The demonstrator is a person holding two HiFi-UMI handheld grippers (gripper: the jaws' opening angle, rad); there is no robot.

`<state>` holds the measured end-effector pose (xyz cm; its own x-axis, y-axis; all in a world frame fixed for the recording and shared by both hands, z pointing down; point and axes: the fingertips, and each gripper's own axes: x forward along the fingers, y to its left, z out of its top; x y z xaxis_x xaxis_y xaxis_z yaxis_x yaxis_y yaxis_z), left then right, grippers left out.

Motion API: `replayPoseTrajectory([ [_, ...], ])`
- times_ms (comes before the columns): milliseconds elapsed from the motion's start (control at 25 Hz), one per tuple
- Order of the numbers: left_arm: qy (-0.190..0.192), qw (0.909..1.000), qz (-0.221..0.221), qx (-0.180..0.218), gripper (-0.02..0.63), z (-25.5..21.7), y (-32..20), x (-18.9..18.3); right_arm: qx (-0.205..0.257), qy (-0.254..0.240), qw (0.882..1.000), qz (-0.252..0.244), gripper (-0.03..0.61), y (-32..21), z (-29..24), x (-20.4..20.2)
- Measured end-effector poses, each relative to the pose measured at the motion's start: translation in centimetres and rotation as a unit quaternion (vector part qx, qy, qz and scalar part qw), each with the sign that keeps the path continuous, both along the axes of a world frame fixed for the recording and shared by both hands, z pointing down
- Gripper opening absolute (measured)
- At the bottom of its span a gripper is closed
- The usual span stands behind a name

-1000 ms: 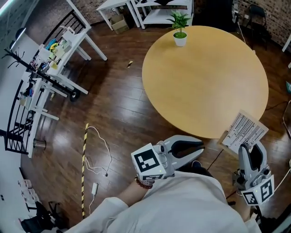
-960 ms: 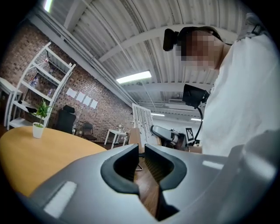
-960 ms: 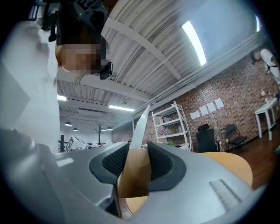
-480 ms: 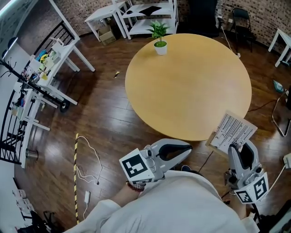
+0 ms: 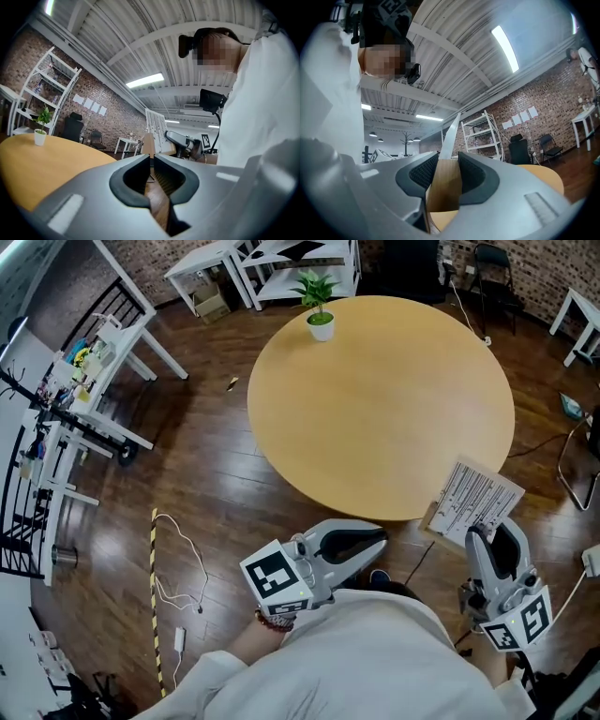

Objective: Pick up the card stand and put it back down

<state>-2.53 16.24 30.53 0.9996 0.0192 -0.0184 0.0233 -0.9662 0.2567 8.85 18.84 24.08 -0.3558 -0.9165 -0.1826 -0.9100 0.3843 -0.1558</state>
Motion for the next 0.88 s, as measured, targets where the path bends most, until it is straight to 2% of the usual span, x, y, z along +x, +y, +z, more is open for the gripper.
replayPoseTrajectory([
  [280,0.009,0.9994,0.0,-0.034,0.006,1.2,-0.1,-0.1,-0.022,-0.01,1.0,0.008,0.137,-0.4,1.3,0.5],
  [440,0.014,0.9994,-0.013,-0.029,-0.002,1.0,-1.3,-1.8,-0.046,-0.005,0.999,0.015,0.137,-2.4,2.6,-0.1],
  [640,-0.033,0.9993,-0.016,-0.004,-0.006,2.3,-4.0,-5.9,-0.074,-0.021,0.997,0.011,0.137,-7.3,6.2,-1.3],
  [800,-0.047,0.9964,-0.065,-0.029,-0.006,3.9,-8.7,-8.4,-0.09,-0.056,0.994,-0.018,0.137,-11.7,8.8,-1.3],
  [880,-0.048,0.9938,-0.09,-0.044,-0.006,4.0,-11.0,-7.8,-0.096,-0.057,0.993,-0.032,0.137,-14.7,9.6,-0.2],
])
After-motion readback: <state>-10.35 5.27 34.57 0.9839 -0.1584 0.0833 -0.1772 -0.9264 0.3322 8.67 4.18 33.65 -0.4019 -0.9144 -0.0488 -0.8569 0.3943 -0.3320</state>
